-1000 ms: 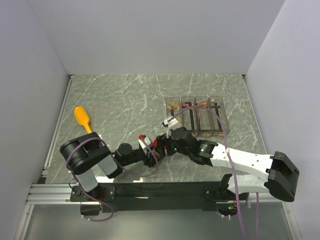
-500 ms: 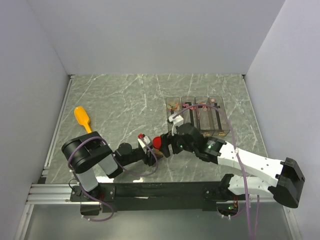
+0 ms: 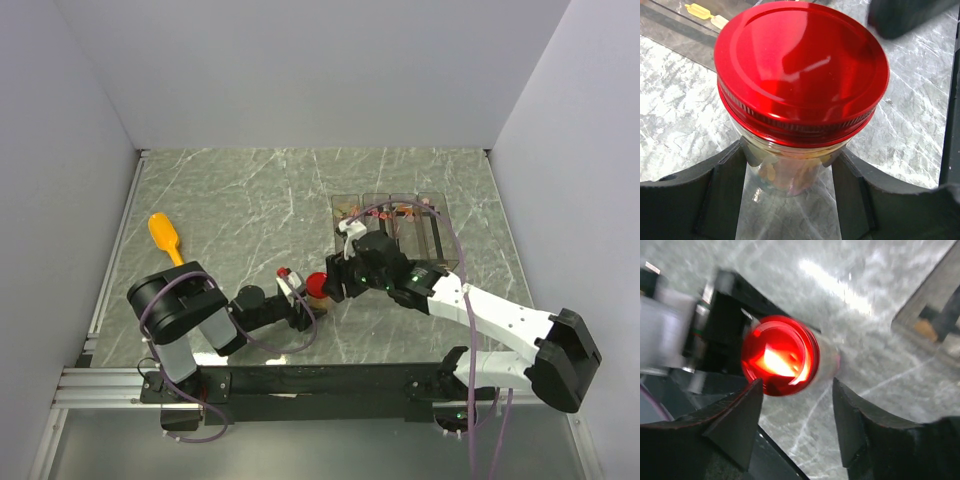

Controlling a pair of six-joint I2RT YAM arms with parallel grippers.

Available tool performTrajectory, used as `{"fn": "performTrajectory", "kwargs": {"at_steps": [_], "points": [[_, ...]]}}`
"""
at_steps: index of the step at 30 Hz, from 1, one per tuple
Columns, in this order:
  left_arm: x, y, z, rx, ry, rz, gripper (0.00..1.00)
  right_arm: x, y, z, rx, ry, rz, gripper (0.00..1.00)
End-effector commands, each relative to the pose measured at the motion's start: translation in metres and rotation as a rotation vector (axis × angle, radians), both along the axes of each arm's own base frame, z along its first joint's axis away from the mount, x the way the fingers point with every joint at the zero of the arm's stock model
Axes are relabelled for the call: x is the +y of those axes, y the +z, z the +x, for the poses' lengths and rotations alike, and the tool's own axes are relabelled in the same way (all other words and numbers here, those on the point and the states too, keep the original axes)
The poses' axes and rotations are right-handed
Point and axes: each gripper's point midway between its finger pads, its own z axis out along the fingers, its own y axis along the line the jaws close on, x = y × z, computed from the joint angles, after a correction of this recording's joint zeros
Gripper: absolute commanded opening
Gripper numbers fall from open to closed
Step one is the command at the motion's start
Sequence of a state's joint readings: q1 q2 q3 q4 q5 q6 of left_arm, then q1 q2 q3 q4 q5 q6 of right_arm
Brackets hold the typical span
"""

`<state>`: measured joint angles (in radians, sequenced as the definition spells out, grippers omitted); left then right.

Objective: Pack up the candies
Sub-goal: Screw the bottle lid onto the packing bottle.

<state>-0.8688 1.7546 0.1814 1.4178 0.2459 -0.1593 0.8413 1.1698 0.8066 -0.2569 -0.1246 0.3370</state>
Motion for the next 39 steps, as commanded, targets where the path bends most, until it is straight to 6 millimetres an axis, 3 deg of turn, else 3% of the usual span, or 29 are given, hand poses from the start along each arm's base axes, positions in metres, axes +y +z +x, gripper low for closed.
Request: {"fn": "performTrajectory", "kwargs": {"at_steps": [1,2,7,10,17,25,31,35,39], "points": [[-0.008,0.094,0.009,-0.261,0.004,-0.310,0.40,0.001,-0.017,-0.004,0.032,0.010,0.004,0.63],[-0.008,0.094,0.009,-0.262,0.002,-0.309,0.40,-0.003,-0.027,-0.008,0.049,0.006,-0.012,0.61],[-0.009,0.089,0.011,-0.259,0.006,-0.297,0.41,-0.013,-0.039,-0.012,0.062,-0.015,-0.043,0.52],[-0.011,0.086,0.010,-0.254,-0.007,-0.292,0.42,-0.014,-0.033,-0.011,0.052,-0.014,-0.047,0.52],[-0.012,0.082,0.007,-0.254,-0.022,-0.278,0.43,-0.002,0.016,0.008,-0.035,-0.001,0.009,0.54],[-0.014,0.078,0.007,-0.247,-0.027,-0.272,0.43,0.012,0.024,0.030,-0.064,0.008,0.015,0.56],[-0.014,0.076,0.007,-0.244,-0.028,-0.268,0.43,0.019,-0.002,0.033,-0.016,0.026,-0.026,0.56],[-0.015,0.075,0.007,-0.241,-0.031,-0.265,0.43,0.013,-0.038,0.031,0.046,0.015,-0.098,0.56],[-0.015,0.072,0.008,-0.235,-0.027,-0.260,0.43,0.004,-0.050,0.034,0.075,-0.022,-0.131,0.51]]}}
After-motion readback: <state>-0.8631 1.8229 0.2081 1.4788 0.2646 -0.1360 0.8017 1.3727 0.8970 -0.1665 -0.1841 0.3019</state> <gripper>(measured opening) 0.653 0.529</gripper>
